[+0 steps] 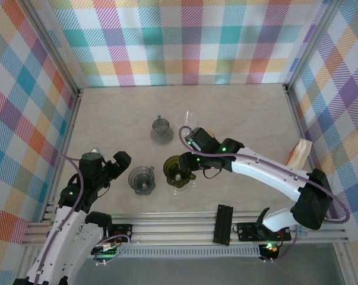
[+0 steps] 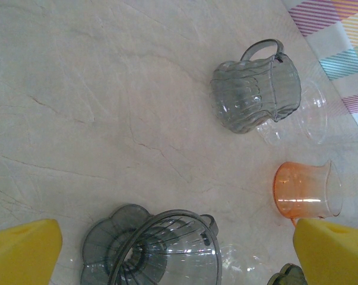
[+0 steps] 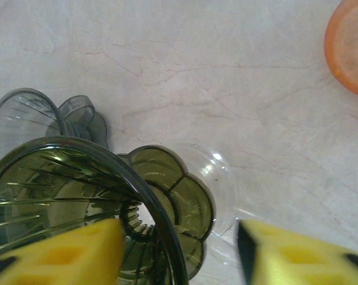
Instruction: Place the coffee filter in the dripper
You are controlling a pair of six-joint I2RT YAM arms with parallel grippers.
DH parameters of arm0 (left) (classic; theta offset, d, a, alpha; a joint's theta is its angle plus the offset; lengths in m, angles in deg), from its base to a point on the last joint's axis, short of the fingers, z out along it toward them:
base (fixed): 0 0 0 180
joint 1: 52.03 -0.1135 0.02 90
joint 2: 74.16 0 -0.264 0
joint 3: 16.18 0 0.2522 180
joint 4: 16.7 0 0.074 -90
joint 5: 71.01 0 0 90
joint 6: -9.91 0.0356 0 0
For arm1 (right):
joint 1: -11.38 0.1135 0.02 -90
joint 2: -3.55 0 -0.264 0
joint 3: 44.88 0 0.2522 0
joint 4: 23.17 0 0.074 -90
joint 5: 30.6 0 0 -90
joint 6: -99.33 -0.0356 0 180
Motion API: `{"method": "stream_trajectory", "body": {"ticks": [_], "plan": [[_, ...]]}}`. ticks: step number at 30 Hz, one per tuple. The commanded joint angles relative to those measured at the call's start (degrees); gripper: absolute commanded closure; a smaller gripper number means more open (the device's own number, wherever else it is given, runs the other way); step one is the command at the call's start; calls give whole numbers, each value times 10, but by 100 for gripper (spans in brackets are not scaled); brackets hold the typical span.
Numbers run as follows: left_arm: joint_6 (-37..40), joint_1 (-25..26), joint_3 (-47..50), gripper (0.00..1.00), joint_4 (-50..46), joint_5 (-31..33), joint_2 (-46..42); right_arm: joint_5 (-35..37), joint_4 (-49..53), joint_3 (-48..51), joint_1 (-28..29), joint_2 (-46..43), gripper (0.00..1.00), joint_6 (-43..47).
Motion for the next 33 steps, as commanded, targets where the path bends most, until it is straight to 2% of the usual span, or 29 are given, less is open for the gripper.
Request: {"method": "stream_trajectory", "body": {"ticks": [1, 4, 7, 13, 17, 18, 21, 27, 33], "plan": [[-1, 4, -9, 0, -6, -1, -8, 37, 11, 6, 0, -31, 35, -2], [-1, 4, -7, 0, -4, 0, -11, 74, 21, 12, -10, -55, 31, -6], [-2, 4, -4, 0, -1, -1, -12, 95, 21, 38, -54, -90, 30, -13], [-2, 4, 8, 0, 7, -7, -12, 105, 10, 109, -204, -162, 28, -21], [-2, 4, 19, 0, 19, -15, -12, 120, 9, 141, -321, -189, 21, -17], [-4, 5, 23, 0, 24, -18, -12, 119, 6, 146, -349, -191, 15, -15], [-7, 4, 33, 0, 38, -23, -10, 137, 13, 147, -417, -181, 2, -11], [-2, 4, 46, 0, 58, -32, 1, 177, 7, 127, -526, -134, 1, 25], [-3, 4, 64, 0, 77, -37, 4, 197, -5, 102, -605, -79, 1, 54]]}}
